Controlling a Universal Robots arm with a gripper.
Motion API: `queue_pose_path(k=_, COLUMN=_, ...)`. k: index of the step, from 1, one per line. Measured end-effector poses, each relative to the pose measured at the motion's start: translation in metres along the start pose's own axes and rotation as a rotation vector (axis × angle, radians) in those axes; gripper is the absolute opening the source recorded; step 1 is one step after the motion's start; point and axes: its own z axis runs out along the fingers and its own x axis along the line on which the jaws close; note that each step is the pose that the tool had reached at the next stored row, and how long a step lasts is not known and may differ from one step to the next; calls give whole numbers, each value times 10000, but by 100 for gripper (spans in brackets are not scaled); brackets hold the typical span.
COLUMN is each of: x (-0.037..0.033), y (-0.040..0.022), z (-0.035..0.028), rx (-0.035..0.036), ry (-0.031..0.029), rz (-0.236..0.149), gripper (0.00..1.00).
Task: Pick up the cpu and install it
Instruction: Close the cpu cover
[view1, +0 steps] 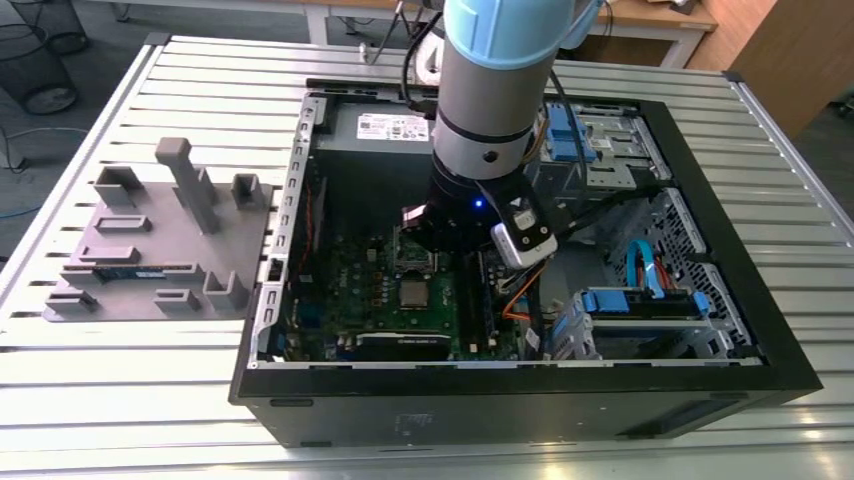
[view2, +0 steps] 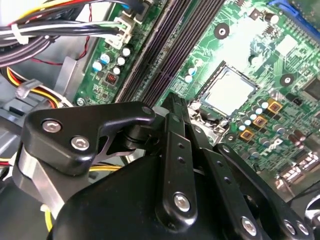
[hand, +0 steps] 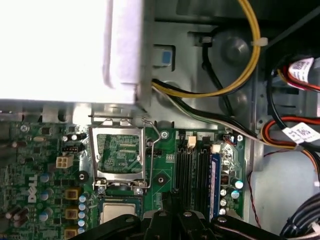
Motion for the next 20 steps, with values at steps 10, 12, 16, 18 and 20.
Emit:
queue_pose_path(k=10, x=0, y=4, z=14, rx=-44, ry=10, rz=-1007, gripper=11)
queue_pose_path(k=12, x=0, y=5, z=14, rx=-44, ry=10, rz=-1008, gripper=11)
queue_pose_path(k=16, x=0, y=6, z=11, rx=-46, ry=11, rz=-1007, gripper=11)
queue_pose_path(k=18, x=0, y=6, z=8, rx=-49, ry=9, rz=-1007, gripper=11)
queue_pose_path(k=20, x=0, y=6, z=-8, rx=-48, ry=10, rz=-1007, gripper=11)
